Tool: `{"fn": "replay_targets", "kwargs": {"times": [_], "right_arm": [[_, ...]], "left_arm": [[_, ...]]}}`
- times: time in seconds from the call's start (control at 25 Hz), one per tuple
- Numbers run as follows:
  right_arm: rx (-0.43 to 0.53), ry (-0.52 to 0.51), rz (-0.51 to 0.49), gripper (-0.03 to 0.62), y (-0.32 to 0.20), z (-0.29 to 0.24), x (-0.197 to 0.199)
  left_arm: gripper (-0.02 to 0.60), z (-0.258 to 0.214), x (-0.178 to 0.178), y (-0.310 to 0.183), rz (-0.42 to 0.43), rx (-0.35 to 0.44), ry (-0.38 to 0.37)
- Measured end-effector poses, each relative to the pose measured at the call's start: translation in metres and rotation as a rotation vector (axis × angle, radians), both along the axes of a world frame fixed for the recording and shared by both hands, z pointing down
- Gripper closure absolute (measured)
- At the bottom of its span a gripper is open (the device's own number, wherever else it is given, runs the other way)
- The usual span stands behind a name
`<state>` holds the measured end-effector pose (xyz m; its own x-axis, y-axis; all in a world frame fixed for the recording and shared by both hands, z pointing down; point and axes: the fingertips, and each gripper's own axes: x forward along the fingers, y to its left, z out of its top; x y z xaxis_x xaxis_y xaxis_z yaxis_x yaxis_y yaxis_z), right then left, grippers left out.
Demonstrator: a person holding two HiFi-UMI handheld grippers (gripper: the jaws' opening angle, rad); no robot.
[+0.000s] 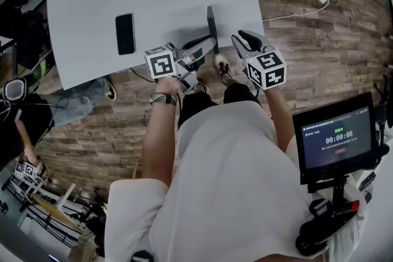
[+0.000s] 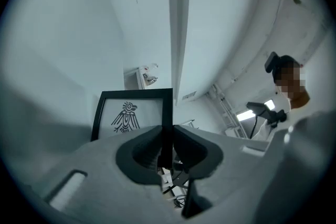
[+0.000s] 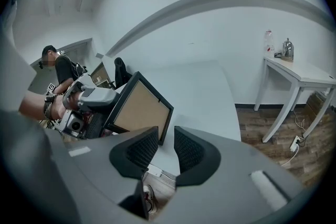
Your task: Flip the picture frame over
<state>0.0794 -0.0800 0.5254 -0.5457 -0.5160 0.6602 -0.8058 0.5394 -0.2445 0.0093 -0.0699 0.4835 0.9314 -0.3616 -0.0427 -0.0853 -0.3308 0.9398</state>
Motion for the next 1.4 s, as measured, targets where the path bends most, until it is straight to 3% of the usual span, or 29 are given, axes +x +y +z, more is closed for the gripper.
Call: {"fn": "replay_targets", "kwargs": {"times": [0.28, 0.52, 0.76, 1.24, 1.4], "right_arm": [[-0.008, 0.010, -0.001, 0.497, 0.001, 0.002, 0.004], [-0.020, 0.003, -0.030, 0.497, 0.003, 0.007, 0.000], [-0.031, 0.001, -0.057, 0.497, 0.003, 0.010, -0.011], [-0.051, 0.024, -0.065, 0.496, 0.008, 0.016, -0.011], [-0.044, 0.043, -0.060, 0.497, 0.007, 0.019, -0.009]], "left_arm": [[0.508, 0.004, -0.008, -0.010, -0.081, -0.112, 0.189], [0.505, 0.013, -0.010, -0.009, -0.135, -0.161, 0.235], [0.486, 0.030, -0.020, -0.002, -0.176, -0.157, 0.148], [0.485, 0.079, -0.028, 0.016, -0.247, -0.262, 0.121], [0.485, 0.094, -0.031, 0.020, -0.237, -0.273, 0.046]]}}
